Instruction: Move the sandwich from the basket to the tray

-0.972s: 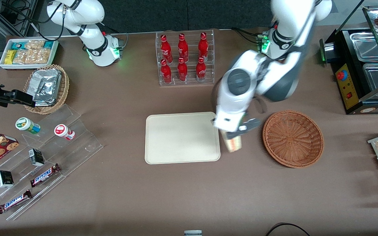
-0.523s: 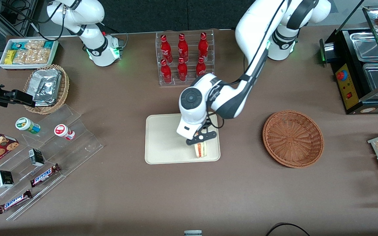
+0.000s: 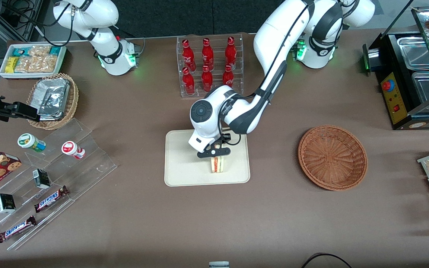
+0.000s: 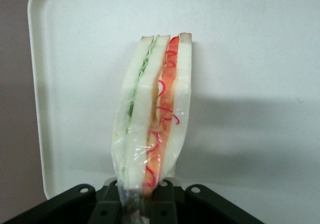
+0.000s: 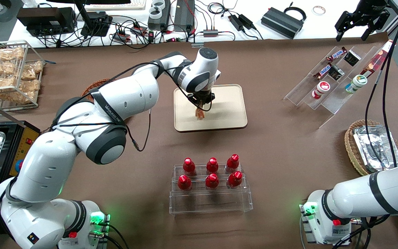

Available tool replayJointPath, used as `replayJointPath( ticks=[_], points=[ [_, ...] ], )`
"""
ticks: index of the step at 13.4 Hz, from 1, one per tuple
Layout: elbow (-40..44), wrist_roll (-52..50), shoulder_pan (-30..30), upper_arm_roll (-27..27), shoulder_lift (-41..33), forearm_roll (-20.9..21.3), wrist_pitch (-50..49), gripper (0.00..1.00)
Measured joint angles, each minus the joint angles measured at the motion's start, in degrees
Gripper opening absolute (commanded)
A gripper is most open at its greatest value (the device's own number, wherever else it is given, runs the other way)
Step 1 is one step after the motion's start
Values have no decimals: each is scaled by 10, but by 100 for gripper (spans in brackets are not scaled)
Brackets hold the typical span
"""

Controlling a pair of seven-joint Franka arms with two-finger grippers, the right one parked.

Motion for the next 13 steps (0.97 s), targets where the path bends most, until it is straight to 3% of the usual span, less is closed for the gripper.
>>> replayJointPath(
  ticks=[1,3,4,9,13],
  points=[
    [0,1,-2,0,3,2,0,20],
    [0,1,-5,0,7,4,0,82],
    [2,1,-6,1,7,5,0,98],
    [37,-29,-5,22,-12,5,-65,99],
    [56,-41,29,54,-122,5,-160,99]
  ],
)
